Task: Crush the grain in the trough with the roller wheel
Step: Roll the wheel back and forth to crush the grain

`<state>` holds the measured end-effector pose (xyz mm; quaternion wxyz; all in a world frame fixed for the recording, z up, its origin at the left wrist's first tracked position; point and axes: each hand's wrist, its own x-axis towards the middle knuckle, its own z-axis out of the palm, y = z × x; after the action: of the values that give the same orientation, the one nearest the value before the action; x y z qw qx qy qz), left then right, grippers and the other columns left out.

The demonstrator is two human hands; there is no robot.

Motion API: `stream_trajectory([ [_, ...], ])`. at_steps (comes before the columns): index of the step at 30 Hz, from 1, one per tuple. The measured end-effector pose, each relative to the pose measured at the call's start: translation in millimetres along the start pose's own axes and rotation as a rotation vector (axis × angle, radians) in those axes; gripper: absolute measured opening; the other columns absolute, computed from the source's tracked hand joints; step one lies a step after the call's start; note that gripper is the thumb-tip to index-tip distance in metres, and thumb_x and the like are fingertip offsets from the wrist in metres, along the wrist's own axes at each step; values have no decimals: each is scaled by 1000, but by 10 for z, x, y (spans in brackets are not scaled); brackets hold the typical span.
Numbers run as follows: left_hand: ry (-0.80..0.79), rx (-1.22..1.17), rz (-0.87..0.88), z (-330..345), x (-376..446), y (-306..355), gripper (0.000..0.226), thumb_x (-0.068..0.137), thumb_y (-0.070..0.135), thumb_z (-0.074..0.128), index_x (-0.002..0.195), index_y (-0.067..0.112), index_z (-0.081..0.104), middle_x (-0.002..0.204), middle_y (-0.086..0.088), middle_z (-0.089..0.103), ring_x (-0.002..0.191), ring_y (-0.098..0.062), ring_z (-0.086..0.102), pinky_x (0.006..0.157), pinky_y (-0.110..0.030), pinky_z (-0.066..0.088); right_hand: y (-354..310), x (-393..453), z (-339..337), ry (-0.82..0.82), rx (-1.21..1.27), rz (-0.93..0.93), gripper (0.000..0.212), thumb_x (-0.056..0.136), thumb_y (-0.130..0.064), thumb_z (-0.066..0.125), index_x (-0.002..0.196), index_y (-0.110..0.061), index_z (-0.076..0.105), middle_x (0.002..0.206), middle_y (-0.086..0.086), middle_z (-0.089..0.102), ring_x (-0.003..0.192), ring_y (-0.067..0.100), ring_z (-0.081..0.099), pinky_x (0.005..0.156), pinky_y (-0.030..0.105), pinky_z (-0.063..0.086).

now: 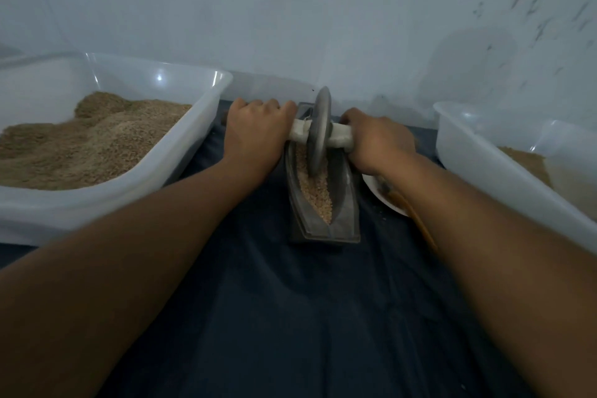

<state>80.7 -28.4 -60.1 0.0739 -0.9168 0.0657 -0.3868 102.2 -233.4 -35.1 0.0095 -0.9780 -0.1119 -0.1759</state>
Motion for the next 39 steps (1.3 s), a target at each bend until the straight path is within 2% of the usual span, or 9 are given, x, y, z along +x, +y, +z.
stream_trajectory([
  [3,-7,-7,3,8,33,-8,10,92,12,46,97,16,53,86,-7,63,77,-30,60,69,-36,30,-3,79,-45,-86,1,7,48,89,-30,67,133,-35,48,111,6,64,86,26,54,67,36,39],
  [5,6,-7,-3,14,39,4,10,92,11,46,96,17,53,84,-7,62,75,-29,60,69,-36,30,-1,90,-33,-72,1,13,45,89,-29,67,131,-33,51,111,6,65,91,28,58,67,36,38],
  [8,33,6,-11,28,-2,14,9,91,12,46,94,17,52,81,-5,61,72,-28,58,68,-37,31,-5,46,18,-4,-14,11,37,90,-30,66,125,-31,53,110,6,66,96,30,62,68,36,36],
  [13,71,-7,-12,10,-108,27,7,90,14,50,95,17,52,85,-5,63,78,-29,60,70,-38,32,-32,-109,69,139,-20,-20,28,92,-27,64,119,-28,57,105,3,68,93,30,64,72,37,32],
  [16,72,-1,-18,-38,-193,55,10,88,15,54,97,17,53,88,-6,63,80,-30,60,72,-39,36,-56,-241,85,214,-17,-32,21,93,-25,62,113,-26,58,101,3,67,92,31,63,73,39,32],
  [20,96,8,-20,-141,-324,89,18,81,10,61,96,15,50,84,-9,58,76,-31,57,72,-41,40,-85,-434,84,316,-26,-36,11,95,-23,56,106,-24,58,92,1,62,84,28,57,72,38,26],
  [31,116,-17,-20,-380,-551,149,17,86,14,56,101,16,47,90,-7,54,83,-28,52,80,-40,39,-137,-790,48,357,67,6,11,95,-22,53,105,-25,56,96,-3,56,90,23,48,78,37,25],
  [34,114,-23,-23,-417,-579,158,17,86,13,57,100,17,47,90,-7,52,83,-27,51,80,-40,39,-138,-847,14,330,53,3,13,96,-25,52,109,-26,55,100,-3,56,93,22,48,83,38,29],
  [39,88,-50,-59,-433,-653,141,21,84,14,61,99,18,46,90,-6,52,82,-27,50,79,-40,39,-192,-915,-36,378,-25,-9,15,97,-22,53,111,-23,58,101,0,57,94,25,50,86,40,30],
])
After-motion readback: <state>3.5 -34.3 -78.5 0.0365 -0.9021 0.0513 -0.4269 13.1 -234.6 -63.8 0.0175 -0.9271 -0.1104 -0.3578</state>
